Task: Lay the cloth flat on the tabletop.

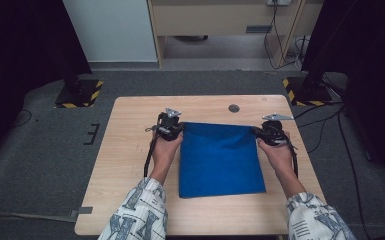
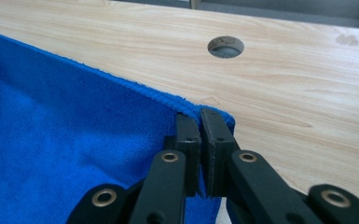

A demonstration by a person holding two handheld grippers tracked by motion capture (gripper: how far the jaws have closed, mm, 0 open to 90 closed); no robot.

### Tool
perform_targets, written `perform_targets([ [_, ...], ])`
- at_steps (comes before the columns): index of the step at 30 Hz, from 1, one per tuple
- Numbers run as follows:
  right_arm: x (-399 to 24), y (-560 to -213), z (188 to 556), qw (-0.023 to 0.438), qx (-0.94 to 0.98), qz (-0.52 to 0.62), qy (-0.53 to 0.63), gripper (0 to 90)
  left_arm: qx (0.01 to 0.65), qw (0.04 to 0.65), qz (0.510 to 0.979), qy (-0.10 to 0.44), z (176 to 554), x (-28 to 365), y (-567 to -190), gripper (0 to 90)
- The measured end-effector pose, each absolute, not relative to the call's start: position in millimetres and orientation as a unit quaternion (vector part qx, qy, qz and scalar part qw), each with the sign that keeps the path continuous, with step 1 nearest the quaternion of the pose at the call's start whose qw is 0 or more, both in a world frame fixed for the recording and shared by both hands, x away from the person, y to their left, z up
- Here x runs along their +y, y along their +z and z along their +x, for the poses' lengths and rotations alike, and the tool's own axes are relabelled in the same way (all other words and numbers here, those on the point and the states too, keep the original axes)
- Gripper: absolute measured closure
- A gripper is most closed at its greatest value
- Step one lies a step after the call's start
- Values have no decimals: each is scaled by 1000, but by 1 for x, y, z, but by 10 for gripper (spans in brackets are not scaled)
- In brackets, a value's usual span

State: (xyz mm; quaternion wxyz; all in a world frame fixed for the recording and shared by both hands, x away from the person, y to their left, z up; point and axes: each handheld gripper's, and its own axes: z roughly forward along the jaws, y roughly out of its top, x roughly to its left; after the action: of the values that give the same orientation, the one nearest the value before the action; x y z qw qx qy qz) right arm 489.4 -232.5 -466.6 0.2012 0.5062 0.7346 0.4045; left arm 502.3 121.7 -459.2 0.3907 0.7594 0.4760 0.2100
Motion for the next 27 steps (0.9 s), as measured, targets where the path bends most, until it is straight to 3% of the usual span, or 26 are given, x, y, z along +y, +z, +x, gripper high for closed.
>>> perform_targets([
  [20,-228,-480,513,191,749,520,364,872,500,374,757,190,518,120,-476,861],
  [22,-228,-481,514,194,749,520,363,872,498,376,757,191,518,121,-476,843],
  [27,-230,-487,518,191,748,527,356,867,497,388,751,196,516,126,-470,681],
])
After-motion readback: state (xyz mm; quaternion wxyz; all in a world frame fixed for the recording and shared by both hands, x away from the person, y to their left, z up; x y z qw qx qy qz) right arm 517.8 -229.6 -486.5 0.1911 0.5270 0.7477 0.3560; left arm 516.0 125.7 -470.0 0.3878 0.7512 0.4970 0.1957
